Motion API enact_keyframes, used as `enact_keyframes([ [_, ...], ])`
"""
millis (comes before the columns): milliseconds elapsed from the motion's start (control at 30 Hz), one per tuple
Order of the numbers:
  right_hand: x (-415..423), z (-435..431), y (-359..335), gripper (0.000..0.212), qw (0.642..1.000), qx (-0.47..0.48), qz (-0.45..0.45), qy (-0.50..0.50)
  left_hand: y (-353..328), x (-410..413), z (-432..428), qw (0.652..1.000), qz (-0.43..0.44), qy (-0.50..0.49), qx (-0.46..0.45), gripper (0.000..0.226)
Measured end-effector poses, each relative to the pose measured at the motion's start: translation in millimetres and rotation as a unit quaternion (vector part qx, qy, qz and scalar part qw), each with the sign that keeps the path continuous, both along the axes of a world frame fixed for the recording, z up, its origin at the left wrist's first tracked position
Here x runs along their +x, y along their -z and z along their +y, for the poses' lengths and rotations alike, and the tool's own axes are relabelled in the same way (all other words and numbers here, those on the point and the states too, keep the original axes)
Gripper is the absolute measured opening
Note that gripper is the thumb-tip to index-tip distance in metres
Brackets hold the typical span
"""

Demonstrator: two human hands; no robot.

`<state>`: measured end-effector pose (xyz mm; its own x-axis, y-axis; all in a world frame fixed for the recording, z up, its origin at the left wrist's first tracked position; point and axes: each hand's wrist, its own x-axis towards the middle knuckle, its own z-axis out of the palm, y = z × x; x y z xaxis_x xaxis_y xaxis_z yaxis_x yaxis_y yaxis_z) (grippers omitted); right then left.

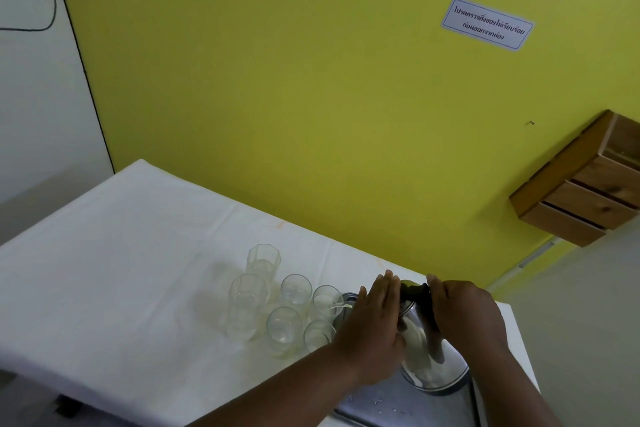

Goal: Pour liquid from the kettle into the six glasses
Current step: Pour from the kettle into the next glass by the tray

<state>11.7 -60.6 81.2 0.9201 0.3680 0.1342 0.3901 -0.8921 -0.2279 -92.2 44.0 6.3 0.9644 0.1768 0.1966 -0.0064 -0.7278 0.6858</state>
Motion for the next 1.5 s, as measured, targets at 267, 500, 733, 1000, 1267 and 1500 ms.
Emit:
enact_keyframes([
  [267,-0.5,-1.0,-2.5,0.054,1.000,-0.006,-0.004,-0.003,2.1,1.3,-1.0,1.000,0.000,0.002,0.002,0.084],
  [500,-1.0,-1.2,-1.3,0.054,1.000,-0.006,-0.003,-0.004,-1.4,0.0,-0.7,1.000,-0.004,0.003,-0.002,0.077],
  [733,-1.3,-2.6,-2.8,0.054,1.000,-0.011,-0.005,-0.004,-1.6,-0.4,-1.3,1.000,-0.002,0.004,-0.003,0.077],
  [1000,-1.4,-3.5,-1.5,0.056,1.000,0.001,-0.005,-0.001,-1.8,-0.3,-2.5,1.000,-0.003,0.002,-0.002,0.076],
  [1267,-2.2,-6.5,2.8,0.056,1.000,0.010,-0.006,0.007,-2.4,-0.8,-2.6,1.000,-0.001,0.004,0.012,0.074],
  [1500,-8.8,-19.9,18.3,0.060,0.997,0.074,0.011,0.035,-1.4,-0.1,-4.3,0.998,-0.003,0.022,0.057,0.079],
])
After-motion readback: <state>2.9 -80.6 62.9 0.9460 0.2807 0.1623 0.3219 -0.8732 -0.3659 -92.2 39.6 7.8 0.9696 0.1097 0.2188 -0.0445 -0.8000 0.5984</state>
